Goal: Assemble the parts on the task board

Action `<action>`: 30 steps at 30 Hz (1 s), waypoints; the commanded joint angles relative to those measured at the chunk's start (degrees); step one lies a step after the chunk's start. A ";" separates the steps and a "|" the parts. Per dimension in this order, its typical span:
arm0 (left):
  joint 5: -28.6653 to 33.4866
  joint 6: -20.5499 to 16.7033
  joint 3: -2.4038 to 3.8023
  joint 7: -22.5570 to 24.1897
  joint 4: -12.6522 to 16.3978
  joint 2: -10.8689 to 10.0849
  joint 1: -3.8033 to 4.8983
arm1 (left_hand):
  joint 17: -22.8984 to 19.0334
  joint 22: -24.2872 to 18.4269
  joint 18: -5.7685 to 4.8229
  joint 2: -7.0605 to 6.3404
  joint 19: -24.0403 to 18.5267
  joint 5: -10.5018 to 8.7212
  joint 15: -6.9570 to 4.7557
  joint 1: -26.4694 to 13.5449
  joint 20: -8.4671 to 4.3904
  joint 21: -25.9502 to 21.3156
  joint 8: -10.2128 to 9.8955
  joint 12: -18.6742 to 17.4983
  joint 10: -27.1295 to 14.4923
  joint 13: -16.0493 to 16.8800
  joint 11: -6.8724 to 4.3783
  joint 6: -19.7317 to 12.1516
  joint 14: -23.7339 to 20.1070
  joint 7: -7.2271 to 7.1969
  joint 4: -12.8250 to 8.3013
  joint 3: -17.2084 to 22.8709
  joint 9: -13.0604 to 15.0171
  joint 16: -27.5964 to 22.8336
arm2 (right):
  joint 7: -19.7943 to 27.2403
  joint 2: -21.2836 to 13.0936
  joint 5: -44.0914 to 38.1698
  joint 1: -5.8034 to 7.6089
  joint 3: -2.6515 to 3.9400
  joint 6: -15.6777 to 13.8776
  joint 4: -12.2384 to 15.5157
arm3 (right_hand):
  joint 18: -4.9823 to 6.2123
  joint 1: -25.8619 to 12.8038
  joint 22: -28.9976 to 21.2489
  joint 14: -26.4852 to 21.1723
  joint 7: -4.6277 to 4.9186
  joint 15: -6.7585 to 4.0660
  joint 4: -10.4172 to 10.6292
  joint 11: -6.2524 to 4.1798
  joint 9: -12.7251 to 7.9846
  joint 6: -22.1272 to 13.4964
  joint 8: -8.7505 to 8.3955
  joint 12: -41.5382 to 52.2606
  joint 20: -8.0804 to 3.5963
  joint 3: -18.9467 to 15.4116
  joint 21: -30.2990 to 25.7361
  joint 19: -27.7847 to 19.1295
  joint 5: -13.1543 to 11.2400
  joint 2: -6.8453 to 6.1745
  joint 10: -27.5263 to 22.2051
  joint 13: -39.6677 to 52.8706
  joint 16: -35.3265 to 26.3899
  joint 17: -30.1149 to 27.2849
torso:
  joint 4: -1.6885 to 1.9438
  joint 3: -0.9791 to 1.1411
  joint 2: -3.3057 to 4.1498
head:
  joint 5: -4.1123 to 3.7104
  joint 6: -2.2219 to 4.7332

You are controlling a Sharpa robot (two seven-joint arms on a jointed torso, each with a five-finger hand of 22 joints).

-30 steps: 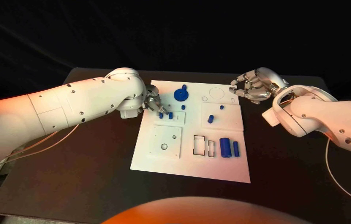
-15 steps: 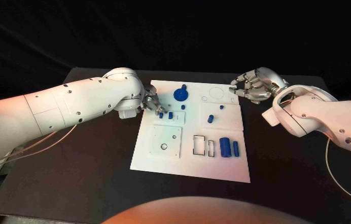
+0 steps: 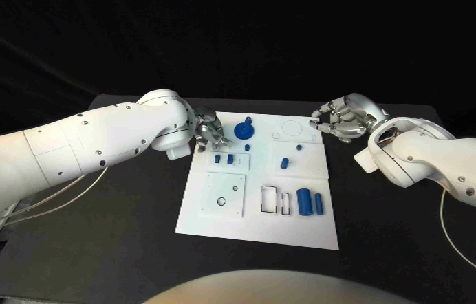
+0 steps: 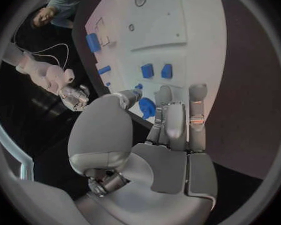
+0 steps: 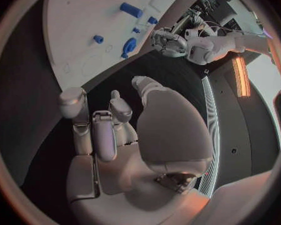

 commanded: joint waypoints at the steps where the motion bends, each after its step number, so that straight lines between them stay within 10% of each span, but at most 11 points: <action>1: 5.21 -9.46 0.04 13.75 0.25 0.11 0.11 | -9.94 -2.90 0.59 -0.48 -1.96 -0.68 1.38 2.94 1.41 -5.42 -2.19 -3.62 -2.60 -3.47 1.53 -1.21 -6.84 1.55 -0.76 0.96 -2.30 -8.54 | 0.27 0.02 -0.23 -0.06 0.00 0.30 -0.02 | 0.73 -0.57 -0.22 2.96 -0.06 -0.34 0.02 0.16 0.06 -0.49 0.30 -0.44 -0.08 0.47 -0.45 -0.02 0.24 -0.06 -0.48 -0.25 -0.40 4.00 | -0.01 0.01 -0.02 | -0.22 0.41; 6: 2.48 -12.48 -0.48 22.74 -0.10 0.51 0.06 | -11.39 -4.05 0.94 -1.52 -1.79 1.07 1.51 9.50 1.85 -7.38 -4.35 -5.62 -2.78 -6.29 1.59 0.44 -8.19 1.85 -5.97 3.65 -4.84 -9.14 | 0.23 0.01 -0.23 -0.08 0.00 0.36 -0.07 | 0.85 -0.52 -0.66 2.79 -0.06 -0.33 -0.02 0.17 0.08 -0.53 0.30 -0.91 -0.07 0.64 -1.04 -0.30 0.31 -0.08 -0.90 -0.81 -0.71 3.43 | 0.05 -0.02 -0.01 | -0.18 0.60; 12: -12.15 -13.07 -1.82 30.27 -0.72 1.67 -0.22 | -12.70 -2.93 1.02 -2.15 -0.86 -1.41 1.23 11.72 1.41 -7.42 -10.13 -9.24 -1.20 -10.79 1.19 5.94 -8.23 0.80 -11.13 4.67 -9.56 -8.25 | 0.35 0.07 -0.21 -0.10 0.00 0.31 -0.11 | 0.99 -0.37 -1.17 2.52 -0.04 -0.31 -0.10 0.18 0.19 -0.52 0.39 -2.82 -0.05 1.23 -1.82 -0.70 0.36 -0.17 -2.52 -3.05 -1.18 2.70 | -0.09 -0.13 0.17 | -0.54 0.76; 20: -27.15 -13.30 -2.97 33.16 -1.79 3.38 -0.37 | -14.41 -3.09 1.09 -2.44 1.00 -4.29 1.23 10.43 1.59 -7.98 -12.94 -12.93 -1.60 -14.16 1.56 7.10 -6.56 0.47 -11.95 3.11 -11.29 -8.88 | 0.18 0.18 -0.16 -0.10 0.00 0.42 -0.25 | 1.13 -0.36 -1.68 2.27 -0.03 -0.29 -0.11 0.19 0.28 -0.55 0.45 -4.02 -0.03 1.67 -2.61 -1.10 0.34 -0.32 -3.45 -4.43 -1.62 2.02 | 0.06 -0.11 0.12 | -0.75 0.73; 30: -35.85 -10.51 -3.39 31.69 -3.99 5.58 -0.44 | -6.38 -2.20 1.06 -2.39 4.25 -4.30 0.66 9.56 1.10 -7.10 -16.00 -16.12 -1.63 -17.21 1.30 7.87 0.80 -0.32 -12.49 -0.03 -12.69 -0.07 | 0.24 0.36 -0.12 -0.11 0.00 0.25 -0.38 | 1.15 -0.36 -1.79 2.24 -0.03 -0.30 -0.11 0.20 0.31 -0.56 0.47 -4.35 -0.03 1.78 -2.78 -1.19 0.34 -0.36 -3.69 -4.81 -1.68 1.95 | -0.05 -0.06 0.16 | -0.62 0.66</action>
